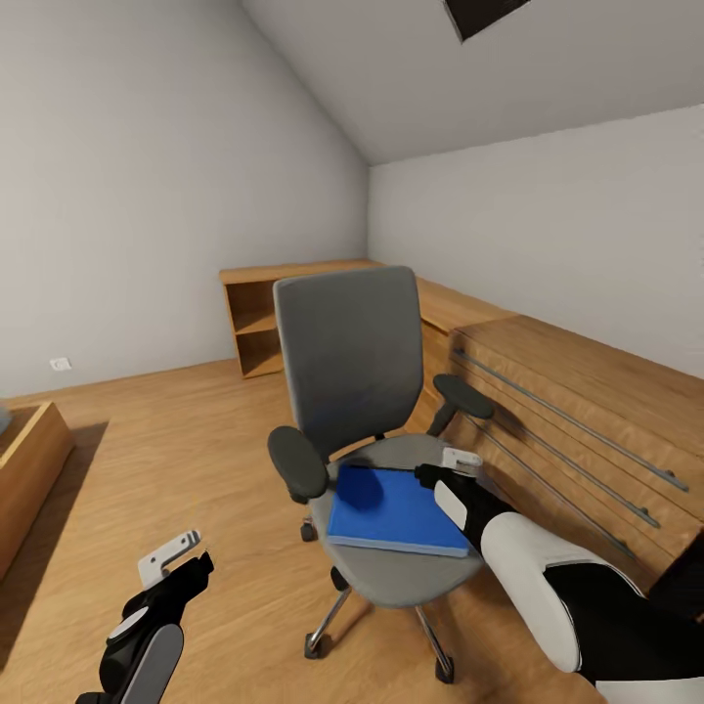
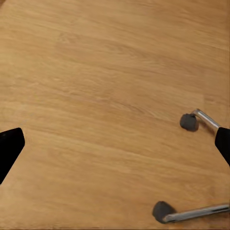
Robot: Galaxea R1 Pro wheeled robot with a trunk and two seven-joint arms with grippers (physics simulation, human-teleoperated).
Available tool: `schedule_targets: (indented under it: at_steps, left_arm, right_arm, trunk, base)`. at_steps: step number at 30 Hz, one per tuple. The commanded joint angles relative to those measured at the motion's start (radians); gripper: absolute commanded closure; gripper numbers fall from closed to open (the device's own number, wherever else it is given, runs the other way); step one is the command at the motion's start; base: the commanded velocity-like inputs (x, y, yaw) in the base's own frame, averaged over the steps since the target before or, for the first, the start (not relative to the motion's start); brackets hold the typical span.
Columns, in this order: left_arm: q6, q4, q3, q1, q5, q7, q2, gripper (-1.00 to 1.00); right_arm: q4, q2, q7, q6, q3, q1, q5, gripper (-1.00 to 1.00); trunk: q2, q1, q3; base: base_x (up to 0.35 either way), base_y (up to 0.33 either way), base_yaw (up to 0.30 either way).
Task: In the bedroom, organize the workspace by keeping the computer under the desk, ensuring the monitor is on the desk, placing the keyboard on the desk next to the monitor, placing the mouse on the desk next to the keyboard, moving the folder from the swivel chair onto the desk next to the mouse, stacking the notebook on top of the folder with the pen on top of the notebook, and positioning the swivel chair next to the desk.
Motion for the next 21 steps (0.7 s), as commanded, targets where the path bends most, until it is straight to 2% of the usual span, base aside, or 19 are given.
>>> schedule_targets:
  at_steps: [1,10,21]
  left_arm:
    - [0.002,-0.001,-0.002,-0.001,0.006,0.008,0.001,-1.0]
    - [0.002,-0.001,-0.002,-0.001,0.007,0.008,0.001,-1.0]
    - [0.003,0.0,-0.002,-0.001,0.006,0.008,0.001,-1.0]
  right_arm:
    - [0.018,0.0,-0.005,0.005,0.007,0.001,-0.018,-1.0]
    - [0.018,0.0,-0.005,0.005,0.007,0.001,-0.018,-1.0]
    - [0.018,0.0,-0.005,0.005,0.007,0.001,-0.018,-1.0]
  trunk:
    - [0.0,-0.001,-0.001]
    - [0.0,-0.001,-0.001]
    - [0.0,-0.001,-0.001]
  base:
    - [-0.282,0.0,0.0]
    - [-0.235,0.0,0.0]
    - [-0.015,0.0,0.0]
